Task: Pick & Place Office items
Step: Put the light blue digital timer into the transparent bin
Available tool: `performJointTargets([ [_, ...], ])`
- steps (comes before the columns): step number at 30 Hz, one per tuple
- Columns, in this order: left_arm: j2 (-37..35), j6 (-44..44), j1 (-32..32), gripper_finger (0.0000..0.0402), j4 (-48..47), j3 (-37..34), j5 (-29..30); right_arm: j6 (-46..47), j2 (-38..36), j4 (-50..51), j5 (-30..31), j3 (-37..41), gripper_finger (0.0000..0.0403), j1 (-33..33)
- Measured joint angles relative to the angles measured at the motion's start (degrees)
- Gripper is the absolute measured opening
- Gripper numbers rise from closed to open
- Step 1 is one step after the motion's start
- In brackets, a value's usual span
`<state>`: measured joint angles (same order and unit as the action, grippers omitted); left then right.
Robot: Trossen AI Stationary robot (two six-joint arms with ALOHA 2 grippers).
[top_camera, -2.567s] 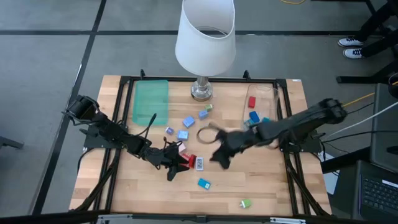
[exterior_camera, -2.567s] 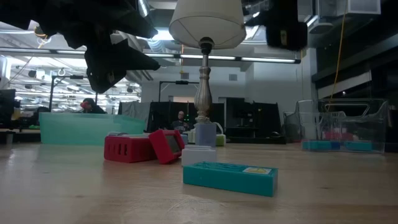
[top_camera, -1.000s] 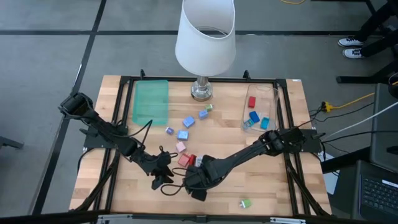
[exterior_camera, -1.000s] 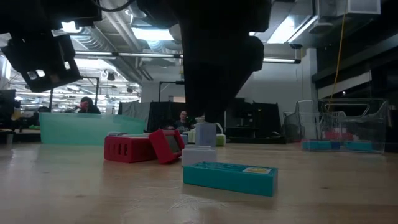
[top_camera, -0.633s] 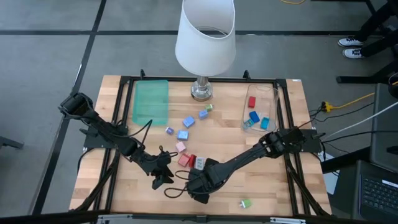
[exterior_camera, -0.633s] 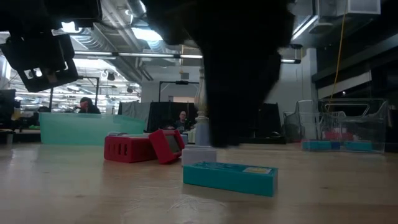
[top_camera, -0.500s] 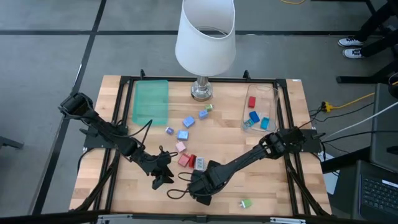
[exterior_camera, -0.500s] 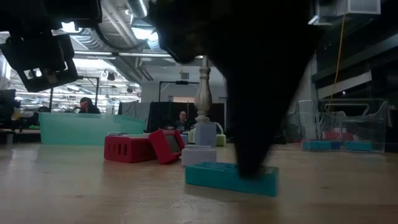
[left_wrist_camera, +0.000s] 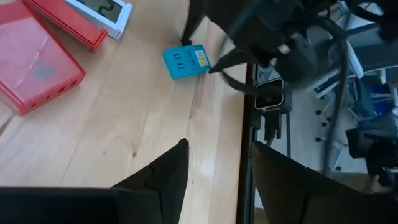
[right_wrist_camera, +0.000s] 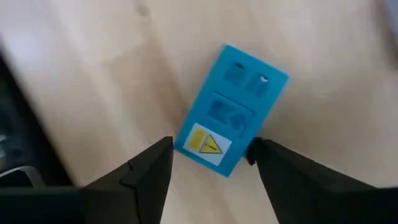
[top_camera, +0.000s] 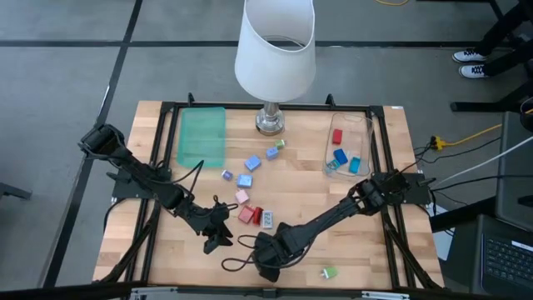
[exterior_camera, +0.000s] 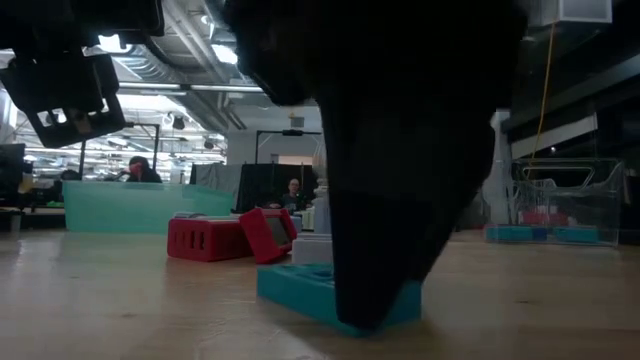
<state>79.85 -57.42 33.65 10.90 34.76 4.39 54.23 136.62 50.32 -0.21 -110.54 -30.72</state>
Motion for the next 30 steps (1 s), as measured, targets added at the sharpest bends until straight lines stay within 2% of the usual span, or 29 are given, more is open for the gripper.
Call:
performJointTargets([
  [10, 0.00, 2.16, 0.00, 0.0168, -0.41, 0.00, -0.81, 2.20, -1.29, -6.28, -2.25, 7.49, 0.0232, 0.60],
  [15, 0.00, 3.76, 0.00, 0.0168, -0.41, 0.00, -0.88, 1.00, -1.40, -6.42, -2.81, 7.99, 0.0232, 1.83],
  [21, 0.00, 5.01, 0.21, 0.0168, -0.39, 0.00, -0.69, 0.45, -1.40, -6.52, -6.75, 7.92, 0.0232, 3.06],
  [24, 0.00, 6.04, 0.44, 0.0168, -0.39, 0.00, -0.07, -0.23, -1.38, -6.21, -5.42, 7.47, 0.0230, 2.75],
  [27, 0.00, 6.16, 0.44, 0.0168, -0.37, 0.00, 0.04, 0.63, -1.38, -5.62, -3.34, 7.53, 0.0212, 2.54],
  [30, 0.00, 6.85, 0.44, 0.0168, -0.37, 0.00, 0.43, 0.64, -1.40, -5.83, -1.98, 7.95, 0.0174, 2.39],
])
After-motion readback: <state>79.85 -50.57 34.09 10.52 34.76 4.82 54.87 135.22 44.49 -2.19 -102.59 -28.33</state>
